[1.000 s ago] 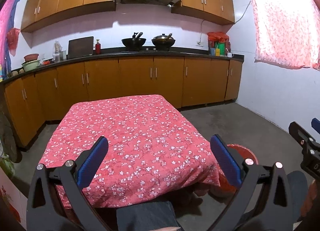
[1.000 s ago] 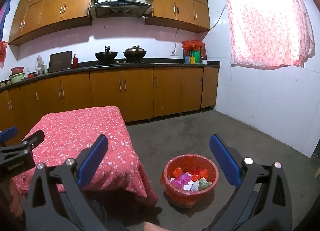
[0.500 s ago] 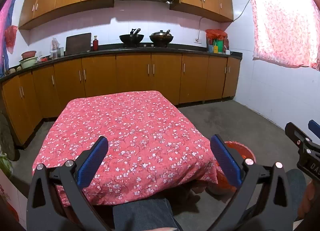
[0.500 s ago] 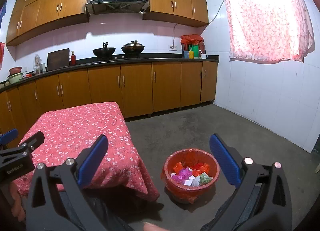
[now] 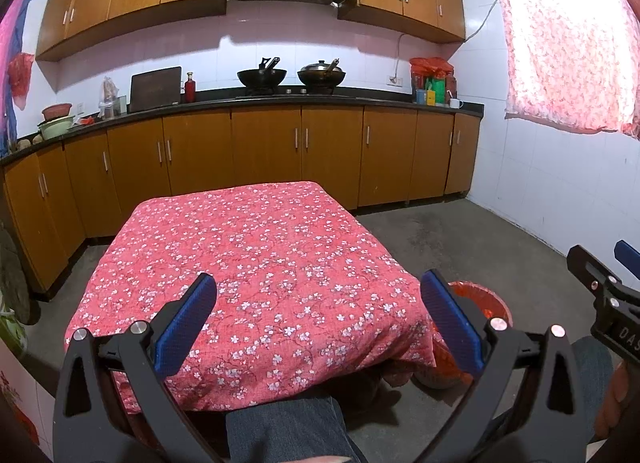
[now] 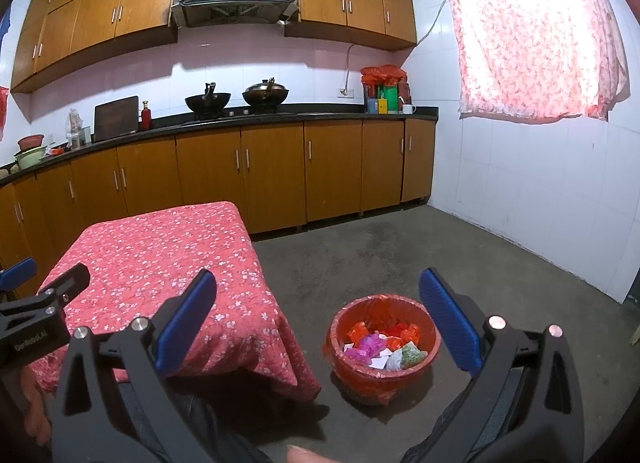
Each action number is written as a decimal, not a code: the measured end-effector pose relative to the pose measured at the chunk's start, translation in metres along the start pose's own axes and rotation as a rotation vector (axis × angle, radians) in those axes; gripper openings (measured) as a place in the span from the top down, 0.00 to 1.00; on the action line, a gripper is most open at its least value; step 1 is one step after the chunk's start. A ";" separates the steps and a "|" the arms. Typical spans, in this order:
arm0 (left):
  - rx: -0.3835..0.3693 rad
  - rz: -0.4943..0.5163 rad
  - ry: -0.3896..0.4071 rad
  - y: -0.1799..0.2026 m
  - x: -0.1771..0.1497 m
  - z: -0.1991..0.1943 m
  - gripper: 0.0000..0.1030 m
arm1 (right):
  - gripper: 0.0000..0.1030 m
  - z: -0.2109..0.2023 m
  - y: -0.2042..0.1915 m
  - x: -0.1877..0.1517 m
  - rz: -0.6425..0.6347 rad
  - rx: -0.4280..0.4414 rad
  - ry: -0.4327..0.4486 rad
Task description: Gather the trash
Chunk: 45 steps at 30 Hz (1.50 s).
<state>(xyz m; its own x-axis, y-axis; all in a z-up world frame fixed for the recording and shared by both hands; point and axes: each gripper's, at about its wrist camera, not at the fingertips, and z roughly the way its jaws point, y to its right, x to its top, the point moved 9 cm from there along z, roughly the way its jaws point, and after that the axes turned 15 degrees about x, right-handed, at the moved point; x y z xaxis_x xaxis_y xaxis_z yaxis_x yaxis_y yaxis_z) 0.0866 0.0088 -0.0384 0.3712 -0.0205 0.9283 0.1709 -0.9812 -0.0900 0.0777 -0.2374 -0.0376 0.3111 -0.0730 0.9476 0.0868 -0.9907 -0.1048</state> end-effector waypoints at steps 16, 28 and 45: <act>-0.006 0.013 0.020 0.000 0.002 -0.002 0.02 | 0.04 0.000 -0.001 0.000 -0.001 0.001 -0.001; -0.007 0.015 0.025 0.000 0.004 -0.001 0.02 | 0.04 0.000 -0.001 0.000 -0.001 0.001 0.000; -0.006 0.015 0.025 -0.001 0.003 -0.001 0.02 | 0.04 0.000 0.000 0.001 -0.001 0.000 -0.002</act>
<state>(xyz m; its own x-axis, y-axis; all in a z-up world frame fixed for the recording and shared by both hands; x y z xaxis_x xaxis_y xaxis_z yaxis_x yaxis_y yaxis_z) 0.0863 0.0090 -0.0351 0.3506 -0.0398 0.9357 0.1601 -0.9818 -0.1018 0.0779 -0.2369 -0.0371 0.3125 -0.0721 0.9472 0.0872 -0.9907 -0.1042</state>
